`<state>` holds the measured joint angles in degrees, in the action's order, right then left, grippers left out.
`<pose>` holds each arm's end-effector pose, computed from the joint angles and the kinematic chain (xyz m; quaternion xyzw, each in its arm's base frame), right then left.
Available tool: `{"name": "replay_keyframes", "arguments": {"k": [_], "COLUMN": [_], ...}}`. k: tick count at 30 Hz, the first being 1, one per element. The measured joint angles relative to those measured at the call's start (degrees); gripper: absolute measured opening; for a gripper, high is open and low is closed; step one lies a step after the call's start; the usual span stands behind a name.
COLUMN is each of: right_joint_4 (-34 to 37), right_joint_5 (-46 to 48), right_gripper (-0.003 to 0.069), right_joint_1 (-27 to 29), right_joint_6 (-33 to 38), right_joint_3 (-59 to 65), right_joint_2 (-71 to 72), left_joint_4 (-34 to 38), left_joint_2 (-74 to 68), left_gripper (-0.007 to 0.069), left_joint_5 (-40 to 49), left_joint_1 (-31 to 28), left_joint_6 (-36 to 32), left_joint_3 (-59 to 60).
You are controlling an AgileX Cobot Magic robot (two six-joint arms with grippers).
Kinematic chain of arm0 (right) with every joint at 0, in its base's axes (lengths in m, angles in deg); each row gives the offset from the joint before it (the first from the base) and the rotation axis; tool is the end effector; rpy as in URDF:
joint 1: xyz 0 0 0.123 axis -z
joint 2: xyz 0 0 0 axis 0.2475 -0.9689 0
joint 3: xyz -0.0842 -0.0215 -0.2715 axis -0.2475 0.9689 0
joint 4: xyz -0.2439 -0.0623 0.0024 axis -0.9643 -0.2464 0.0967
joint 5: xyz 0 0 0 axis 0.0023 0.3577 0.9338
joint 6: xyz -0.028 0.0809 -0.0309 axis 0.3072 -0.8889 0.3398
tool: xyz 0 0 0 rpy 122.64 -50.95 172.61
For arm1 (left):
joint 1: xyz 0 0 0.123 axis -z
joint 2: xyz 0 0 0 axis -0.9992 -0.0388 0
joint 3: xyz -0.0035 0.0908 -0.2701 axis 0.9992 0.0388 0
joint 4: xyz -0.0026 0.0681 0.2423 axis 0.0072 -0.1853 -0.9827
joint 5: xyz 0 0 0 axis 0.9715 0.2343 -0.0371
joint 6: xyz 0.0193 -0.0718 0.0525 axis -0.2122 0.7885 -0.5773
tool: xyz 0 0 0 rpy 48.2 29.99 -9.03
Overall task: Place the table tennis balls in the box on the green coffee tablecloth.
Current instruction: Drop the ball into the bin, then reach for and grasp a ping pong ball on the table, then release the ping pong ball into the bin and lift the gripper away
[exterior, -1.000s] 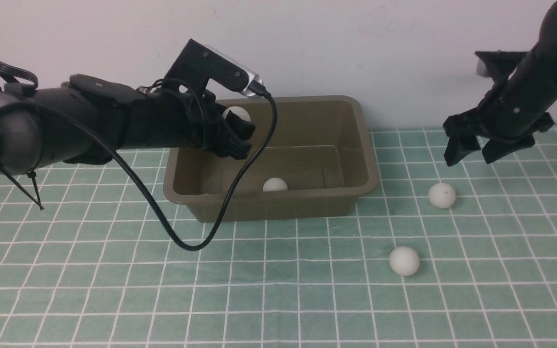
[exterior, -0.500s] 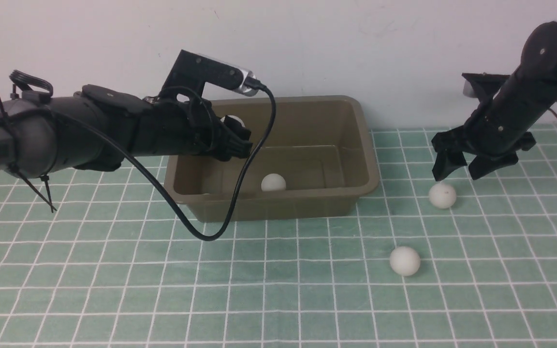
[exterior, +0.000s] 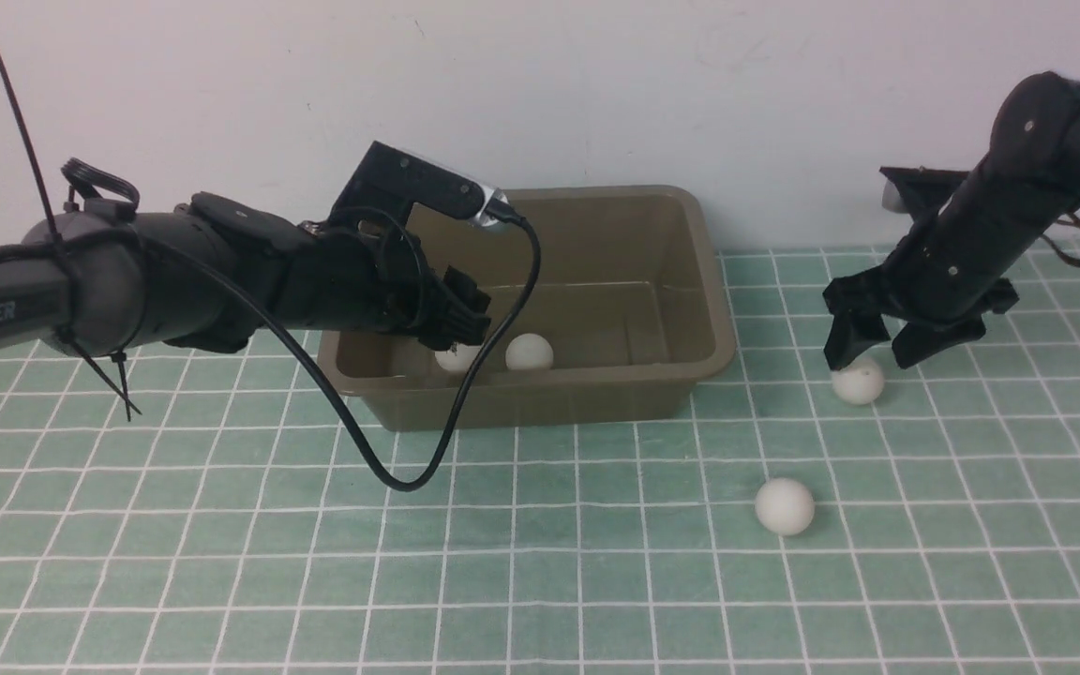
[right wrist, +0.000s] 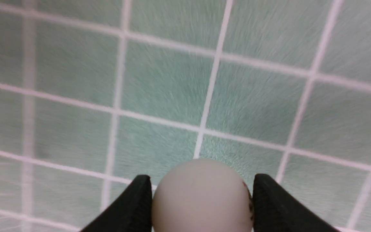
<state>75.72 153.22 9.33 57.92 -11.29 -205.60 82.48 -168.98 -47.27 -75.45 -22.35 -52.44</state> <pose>0.4436 0.0475 0.1754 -0.1030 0.9928 0.0469 0.0399 0.3515 -0.1039 0.3257 0.2197 0.7937 -0.1467 0.5480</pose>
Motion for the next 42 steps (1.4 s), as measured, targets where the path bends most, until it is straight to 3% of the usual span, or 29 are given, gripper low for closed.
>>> {"name": "replay_keyframes", "arguments": {"k": [3, 7, 13, 18, 25, 28, 30, 34, 39, 42], "right_joint_4": [2.00, 10.23, 8.74, 7.93, 10.45, 10.58, 10.49, 8.08, -1.76, -7.17], "right_joint_5": [1.75, 4.25, 1.29, -1.52, -2.81, -3.54, -3.47, 0.61, 5.17, 5.29], "right_gripper": [0.0360, 0.0360, 0.0360, 0.0360, 0.0360, 0.0393, 0.0451, 0.0519, 0.0528, 0.0528], "right_joint_1": [0.10, -2.35, -13.28, -17.28, -17.55, -17.55, -17.55, -17.55, -17.50, -16.93], "right_joint_6": [1.05, 4.70, 5.49, 5.24, 5.45, 5.52, 5.52, 5.52, 3.25, 0.67], "right_joint_3": [-3.61, -11.43, -15.10, -16.10, -19.38, -19.50, -19.64, -21.71, -25.10, -18.77], "right_joint_2": [3.60, 5.93, 3.92, -0.20, -4.93, -5.85, -5.96, -5.70, -1.64, 7.56], "left_joint_4": [-3.96, -13.74, -23.73, -26.58, -30.46, -31.02, -31.09, -31.16, -31.33, -31.34], "left_joint_2": [4.76, 8.00, 8.09, 8.45, 12.52, 15.07, 16.96, 20.37, 24.41, 25.23], "left_gripper": [0.0419, 0.0419, 0.0419, 0.0419, 0.0419, 0.0419, 0.0419, 0.0419, 0.0419, 0.0419], "left_joint_5": [3.76, 6.79, 16.07, 23.04, 27.16, 27.81, 28.22, 28.44, 31.00, 31.80], "left_joint_1": [-2.88, -7.71, -14.67, -17.03, -17.92, -17.92, -17.92, -17.92, -17.92, -17.92], "left_joint_6": [3.57, 10.84, 20.13, 20.96, 21.02, 21.02, 21.02, 21.02, 21.46, 21.60], "left_joint_3": [2.76, 8.93, 14.89, 15.09, 15.09, 15.09, 15.09, 15.09, 15.09, 15.13]}}
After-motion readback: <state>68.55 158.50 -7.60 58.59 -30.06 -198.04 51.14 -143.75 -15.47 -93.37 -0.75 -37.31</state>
